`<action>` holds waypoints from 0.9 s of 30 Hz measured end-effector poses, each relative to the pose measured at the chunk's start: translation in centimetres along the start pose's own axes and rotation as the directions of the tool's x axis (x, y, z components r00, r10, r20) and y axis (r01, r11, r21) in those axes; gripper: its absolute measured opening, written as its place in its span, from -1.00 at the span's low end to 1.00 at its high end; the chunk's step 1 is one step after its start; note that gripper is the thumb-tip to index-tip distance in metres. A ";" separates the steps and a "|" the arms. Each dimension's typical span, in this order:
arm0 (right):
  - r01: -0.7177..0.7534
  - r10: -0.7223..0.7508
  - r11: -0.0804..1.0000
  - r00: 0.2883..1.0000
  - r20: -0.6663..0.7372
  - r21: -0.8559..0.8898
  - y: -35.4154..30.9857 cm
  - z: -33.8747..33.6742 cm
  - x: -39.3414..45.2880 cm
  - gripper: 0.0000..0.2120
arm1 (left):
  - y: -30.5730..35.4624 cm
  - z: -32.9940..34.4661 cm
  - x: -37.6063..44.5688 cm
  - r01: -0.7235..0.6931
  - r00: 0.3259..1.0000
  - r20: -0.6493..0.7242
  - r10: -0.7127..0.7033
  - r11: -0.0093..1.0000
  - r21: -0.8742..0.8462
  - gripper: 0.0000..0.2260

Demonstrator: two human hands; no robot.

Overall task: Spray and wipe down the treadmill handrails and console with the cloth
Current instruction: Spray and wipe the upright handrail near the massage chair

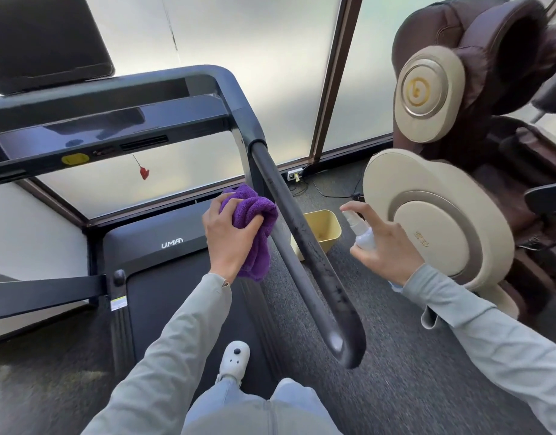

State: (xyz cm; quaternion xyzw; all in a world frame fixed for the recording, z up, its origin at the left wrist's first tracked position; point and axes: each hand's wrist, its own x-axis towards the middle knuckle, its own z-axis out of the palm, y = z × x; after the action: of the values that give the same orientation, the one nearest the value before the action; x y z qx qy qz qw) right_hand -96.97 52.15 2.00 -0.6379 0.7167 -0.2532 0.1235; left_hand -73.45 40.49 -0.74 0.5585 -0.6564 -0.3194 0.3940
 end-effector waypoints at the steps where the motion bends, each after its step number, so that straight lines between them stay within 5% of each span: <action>1: 0.008 -0.008 1.000 1.000 -0.007 0.019 0.1 -0.2 -0.9 -0.32 | 0.0 0.0 -0.3 -0.001 1.000 0.001 0.001 1.000 0.003 -0.80; 9: 0.080 -0.066 0.993 0.985 0.158 -0.082 0.2 -0.2 -6.0 -0.33 | -0.3 0.6 -2.1 0.008 1.000 0.013 -0.008 1.000 0.013 -0.80; 13: 0.035 -0.029 0.994 0.997 0.065 -0.107 0.4 -0.5 -6.3 -0.33 | -0.2 1.0 -2.7 0.005 1.000 0.026 -0.005 1.000 -0.006 -0.80; 18: -0.009 0.030 0.984 0.993 0.115 -0.178 0.2 -0.7 -6.2 -0.34 | -0.3 1.2 -3.0 0.000 1.000 0.014 0.000 1.000 -0.020 -0.81; 27: -0.069 0.069 0.998 0.997 -0.027 0.002 -1.2 0.1 -6.5 -0.26 | 0.0 1.4 -2.7 0.019 1.000 -0.023 -0.020 0.997 -0.074 -0.84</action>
State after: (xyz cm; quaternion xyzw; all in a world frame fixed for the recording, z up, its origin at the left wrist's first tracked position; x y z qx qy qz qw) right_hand -94.87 58.39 1.57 -0.6094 0.7396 -0.2579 0.1228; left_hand -74.53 43.12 -1.82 0.5536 -0.6340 -0.3407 0.4189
